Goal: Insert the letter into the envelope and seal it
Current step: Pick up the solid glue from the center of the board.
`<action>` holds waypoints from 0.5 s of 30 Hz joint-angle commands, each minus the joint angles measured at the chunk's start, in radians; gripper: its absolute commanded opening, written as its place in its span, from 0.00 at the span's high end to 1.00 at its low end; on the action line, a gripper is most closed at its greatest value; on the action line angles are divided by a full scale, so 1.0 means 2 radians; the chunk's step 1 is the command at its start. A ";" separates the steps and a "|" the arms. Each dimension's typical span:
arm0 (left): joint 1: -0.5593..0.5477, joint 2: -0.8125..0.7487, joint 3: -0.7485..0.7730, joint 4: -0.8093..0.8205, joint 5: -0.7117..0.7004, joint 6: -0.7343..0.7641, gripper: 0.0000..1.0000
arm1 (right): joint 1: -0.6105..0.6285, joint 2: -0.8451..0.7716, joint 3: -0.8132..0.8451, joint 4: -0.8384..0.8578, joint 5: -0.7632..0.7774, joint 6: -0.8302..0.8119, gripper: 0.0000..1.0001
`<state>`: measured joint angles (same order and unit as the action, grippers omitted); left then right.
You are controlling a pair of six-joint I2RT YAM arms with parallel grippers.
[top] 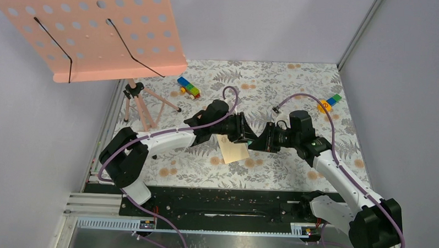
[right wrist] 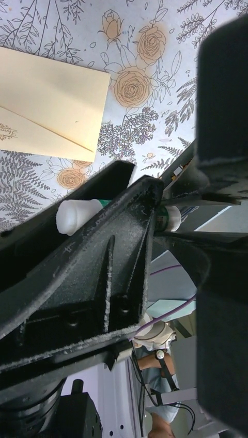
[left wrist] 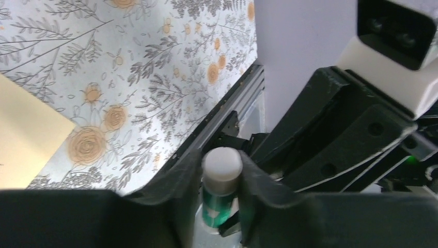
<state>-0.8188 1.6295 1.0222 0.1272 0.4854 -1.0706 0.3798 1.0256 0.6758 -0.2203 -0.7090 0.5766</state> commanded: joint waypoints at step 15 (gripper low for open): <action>0.000 -0.016 0.023 0.024 0.007 -0.010 0.52 | 0.005 -0.031 0.017 0.031 0.036 0.022 1.00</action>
<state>-0.8173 1.6333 1.0286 0.1425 0.4934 -1.0840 0.3801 1.0027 0.6834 -0.2123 -0.6834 0.6025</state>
